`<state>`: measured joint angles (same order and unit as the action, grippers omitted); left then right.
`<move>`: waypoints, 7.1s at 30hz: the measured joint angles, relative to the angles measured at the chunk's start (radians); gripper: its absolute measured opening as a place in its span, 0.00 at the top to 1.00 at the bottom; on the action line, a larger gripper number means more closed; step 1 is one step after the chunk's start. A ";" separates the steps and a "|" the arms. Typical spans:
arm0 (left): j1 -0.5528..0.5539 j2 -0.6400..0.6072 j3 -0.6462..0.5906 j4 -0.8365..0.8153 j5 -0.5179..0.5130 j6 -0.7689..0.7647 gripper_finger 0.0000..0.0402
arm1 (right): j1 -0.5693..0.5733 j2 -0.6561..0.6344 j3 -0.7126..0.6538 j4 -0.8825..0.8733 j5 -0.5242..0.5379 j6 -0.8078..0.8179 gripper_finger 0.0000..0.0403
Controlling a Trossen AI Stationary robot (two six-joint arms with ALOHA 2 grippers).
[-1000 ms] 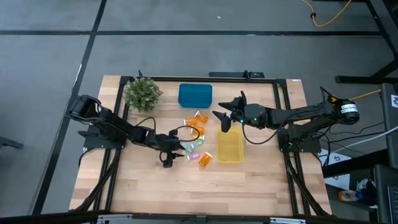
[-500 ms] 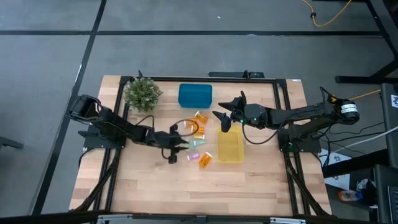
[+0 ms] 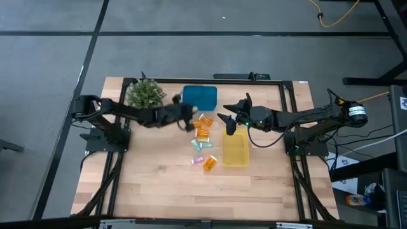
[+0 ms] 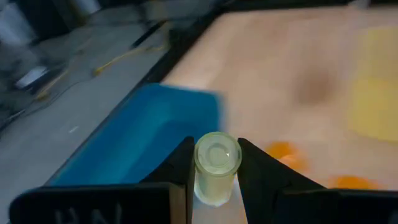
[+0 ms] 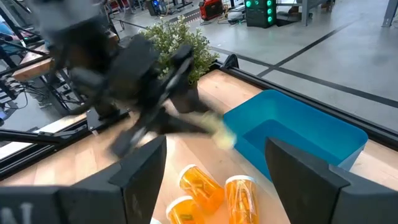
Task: Pick and place medicine bottles into bin by pill shape (circle, oval)
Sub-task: Put the bottom small yellow pill bottle into the blue bin, then put the left small blue pill bottle into the blue bin
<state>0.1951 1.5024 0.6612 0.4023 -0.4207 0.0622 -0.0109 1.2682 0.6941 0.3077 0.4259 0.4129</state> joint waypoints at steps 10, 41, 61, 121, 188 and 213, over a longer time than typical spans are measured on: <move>0.199 0.000 0.087 -0.008 0.184 0.001 0.80 | 0.000 0.000 0.000 0.000 0.000 -0.002 0.32; 0.227 0.000 0.110 -0.113 0.213 -0.055 0.60 | 0.000 0.000 0.000 0.000 0.000 0.000 0.32; 0.074 0.001 0.109 -0.240 0.213 -0.138 0.60 | 0.000 0.000 0.000 -0.006 0.000 0.001 0.32; -0.255 0.167 0.108 -0.343 0.334 -0.026 0.60 | 0.000 0.000 -0.001 -0.051 0.209 0.105 0.32; -0.011 -0.045 0.109 -0.355 0.070 0.082 0.76 | 0.000 0.000 0.000 -0.112 0.175 0.106 0.32; 0.253 0.017 0.109 -0.200 0.218 -0.008 0.69 | 0.000 0.000 0.000 -0.111 0.175 0.131 0.32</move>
<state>0.4484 1.5192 0.7700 0.2024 -0.2032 0.0544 -0.0113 1.2682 0.6945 0.1967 0.6010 0.5442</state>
